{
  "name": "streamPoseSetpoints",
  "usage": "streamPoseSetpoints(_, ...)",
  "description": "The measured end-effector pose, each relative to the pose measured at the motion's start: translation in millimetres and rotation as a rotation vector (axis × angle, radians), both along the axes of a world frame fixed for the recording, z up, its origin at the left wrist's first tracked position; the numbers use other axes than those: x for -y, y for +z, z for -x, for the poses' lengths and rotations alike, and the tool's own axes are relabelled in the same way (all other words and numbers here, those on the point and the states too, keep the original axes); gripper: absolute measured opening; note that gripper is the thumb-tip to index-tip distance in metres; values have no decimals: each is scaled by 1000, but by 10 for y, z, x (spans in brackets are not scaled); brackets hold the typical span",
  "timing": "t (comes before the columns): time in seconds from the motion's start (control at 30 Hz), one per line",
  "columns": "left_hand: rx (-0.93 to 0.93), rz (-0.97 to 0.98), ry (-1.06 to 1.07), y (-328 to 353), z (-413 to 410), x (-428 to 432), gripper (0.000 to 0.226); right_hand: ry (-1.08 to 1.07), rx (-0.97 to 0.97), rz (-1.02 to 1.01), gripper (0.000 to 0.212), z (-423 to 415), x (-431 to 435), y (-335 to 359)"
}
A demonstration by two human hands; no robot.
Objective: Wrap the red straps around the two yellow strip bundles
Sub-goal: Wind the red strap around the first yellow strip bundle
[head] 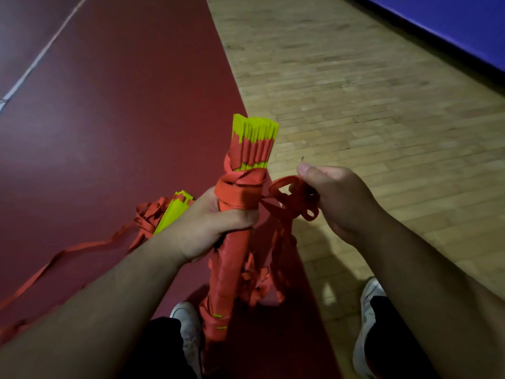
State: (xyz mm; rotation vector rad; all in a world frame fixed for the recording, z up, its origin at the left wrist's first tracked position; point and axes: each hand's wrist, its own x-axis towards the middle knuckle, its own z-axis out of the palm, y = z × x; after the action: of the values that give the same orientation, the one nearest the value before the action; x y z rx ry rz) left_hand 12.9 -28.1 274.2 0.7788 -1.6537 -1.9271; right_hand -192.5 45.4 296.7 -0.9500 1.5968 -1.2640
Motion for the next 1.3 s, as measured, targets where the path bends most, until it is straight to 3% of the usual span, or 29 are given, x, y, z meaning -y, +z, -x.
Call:
streamPoseSetpoints(0.07, 17, 34, -28, -16, 7, -14, 44, 110, 50, -21, 42, -17, -18, 1)
streamPoseSetpoints(0.13, 9, 50, -38, -9, 5, -22, 36, 209, -180, -68, 47, -17, -33, -45)
streamPoseSetpoints(0.27, -61, 56, -21, 29, 21, -35, 13, 108, -340, -53, 37, -8, -3, -97)
streamPoseSetpoints(0.43, -82, 120, 31, 29, 46, -42, 33, -58, -479, -28, 27, -41, 31, -135)
streamPoseSetpoints(0.53, -87, 67, 35, 26, 56, -54, 42, -160, -603, 93, 27, -24, 28, -186)
streamPoseSetpoints(0.63, -126, -40, 33, 28, 42, -54, 46, -75, -791, 244, 11, 66, 0, -245)
streamPoseSetpoints(0.77, -170, -129, 22, 72, 34, -75, 57, 55, -780, 208, 16, 87, -29, -248)
streamPoseSetpoints(0.83, -173, -147, -12, 66, 6, -48, 61, 72, -596, 77, 17, 90, -7, -208)
streamPoseSetpoints(0.93, -196, -205, -71, 69, -46, -9, 61, 165, 193, -5, 10, 147, -16, -143)
streamPoseSetpoints(1.0, -207, -231, -102, 97, -55, -15, 62, 241, 517, 42, 21, 144, -50, -123)
streamPoseSetpoints(1.07, -207, -232, -138, 132, -56, -19, 71, 290, 615, 43, 23, 101, -61, -129)
streamPoseSetpoints(1.13, -183, -220, -127, 162, -71, -3, 86, 271, 575, 5, 22, 90, -61, -118)
streamPoseSetpoints(1.2, -158, -212, -87, 178, -110, 31, 87, 317, 515, 23, 20, 136, -57, -118)
streamPoseSetpoints(1.27, -173, -227, -67, 169, -146, 70, 81, 501, 424, -6, 59, 191, -68, -86)
streamPoseSetpoints(1.3, -191, -233, -68, 170, -162, 81, 81, 585, 342, -41, 67, 202, -85, -74)
